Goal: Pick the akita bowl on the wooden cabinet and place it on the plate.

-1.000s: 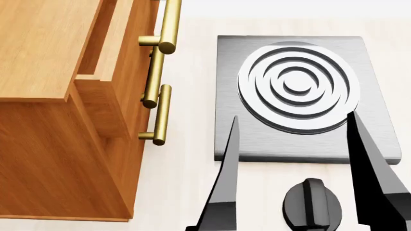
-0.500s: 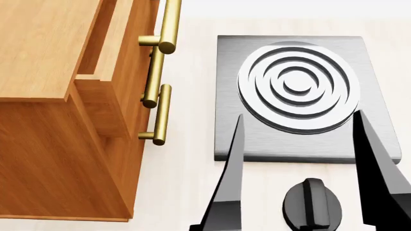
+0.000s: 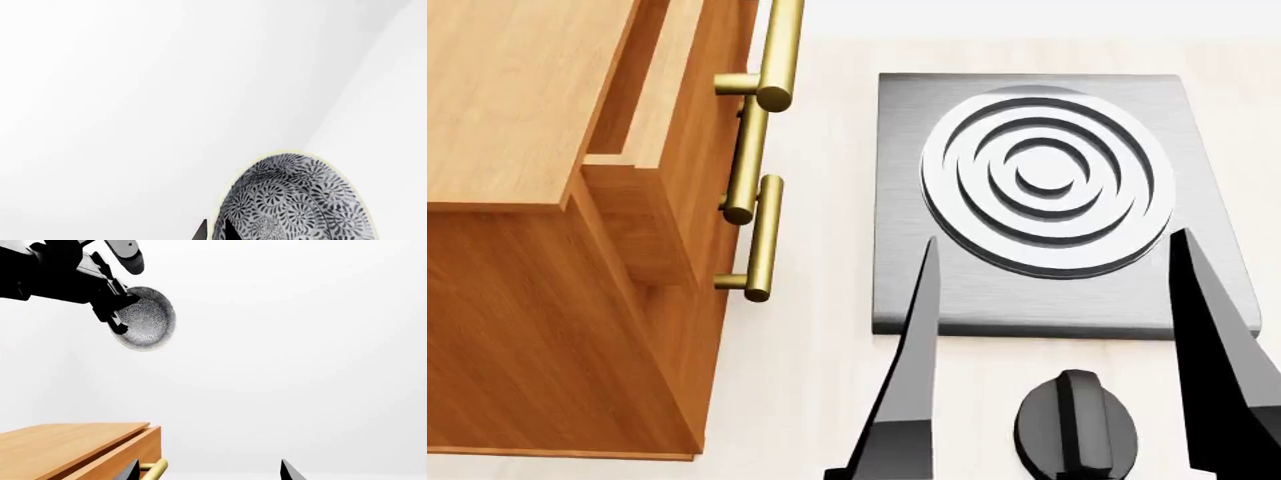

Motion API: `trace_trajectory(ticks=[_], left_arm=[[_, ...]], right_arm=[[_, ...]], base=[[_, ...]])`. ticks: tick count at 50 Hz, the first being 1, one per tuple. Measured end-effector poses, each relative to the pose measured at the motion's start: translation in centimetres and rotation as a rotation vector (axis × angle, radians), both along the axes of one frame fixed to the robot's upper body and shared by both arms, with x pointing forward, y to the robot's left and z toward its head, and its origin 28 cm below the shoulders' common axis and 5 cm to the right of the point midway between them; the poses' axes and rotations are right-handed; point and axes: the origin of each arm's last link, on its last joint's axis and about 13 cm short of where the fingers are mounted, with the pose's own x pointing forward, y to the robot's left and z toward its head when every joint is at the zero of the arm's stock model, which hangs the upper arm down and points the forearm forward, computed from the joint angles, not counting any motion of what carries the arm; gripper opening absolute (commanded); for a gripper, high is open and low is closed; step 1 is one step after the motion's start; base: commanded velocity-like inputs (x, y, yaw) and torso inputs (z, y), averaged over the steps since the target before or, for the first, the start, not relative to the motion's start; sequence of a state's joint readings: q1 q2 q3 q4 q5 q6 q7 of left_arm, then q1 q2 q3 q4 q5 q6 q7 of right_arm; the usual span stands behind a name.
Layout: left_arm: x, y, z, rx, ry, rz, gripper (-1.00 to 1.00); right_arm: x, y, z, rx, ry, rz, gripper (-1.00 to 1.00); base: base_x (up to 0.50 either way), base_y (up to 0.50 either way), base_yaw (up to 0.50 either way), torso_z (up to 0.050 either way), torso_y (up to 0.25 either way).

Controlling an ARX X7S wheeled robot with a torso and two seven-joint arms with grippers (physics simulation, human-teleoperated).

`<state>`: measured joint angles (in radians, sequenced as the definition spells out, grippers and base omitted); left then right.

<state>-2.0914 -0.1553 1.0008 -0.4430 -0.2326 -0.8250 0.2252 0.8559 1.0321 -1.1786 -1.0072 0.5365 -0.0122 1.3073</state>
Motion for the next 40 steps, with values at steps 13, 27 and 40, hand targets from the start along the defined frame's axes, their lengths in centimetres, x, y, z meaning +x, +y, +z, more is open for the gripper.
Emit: trace_trajectory(ticks=[13,27,40], left_arm=[[-1.1,-1.3,-0.9,0.105,-0.041,-0.112,-1.0],[-2.1,-2.3,-2.1,0.169,-0.147,-0.197,-1.0],[-3.0,-3.5,-4.2,0.26,-0.208,-0.297,-1.0]], right_arm=[[0.0,-0.1,0.0,0.002,-0.003,-0.001,1.0],[-0.1,-0.1,0.1,0.001,-0.005,-0.003,1.0],[-0.1,-0.1,0.1,0.0,-0.007,-0.005,1.0]], base=[[0.0,0.0,0.0,0.0,0.0],[0.0,0.0,0.0,0.0,0.0],[0.0,0.0,0.0,0.0,0.0]])
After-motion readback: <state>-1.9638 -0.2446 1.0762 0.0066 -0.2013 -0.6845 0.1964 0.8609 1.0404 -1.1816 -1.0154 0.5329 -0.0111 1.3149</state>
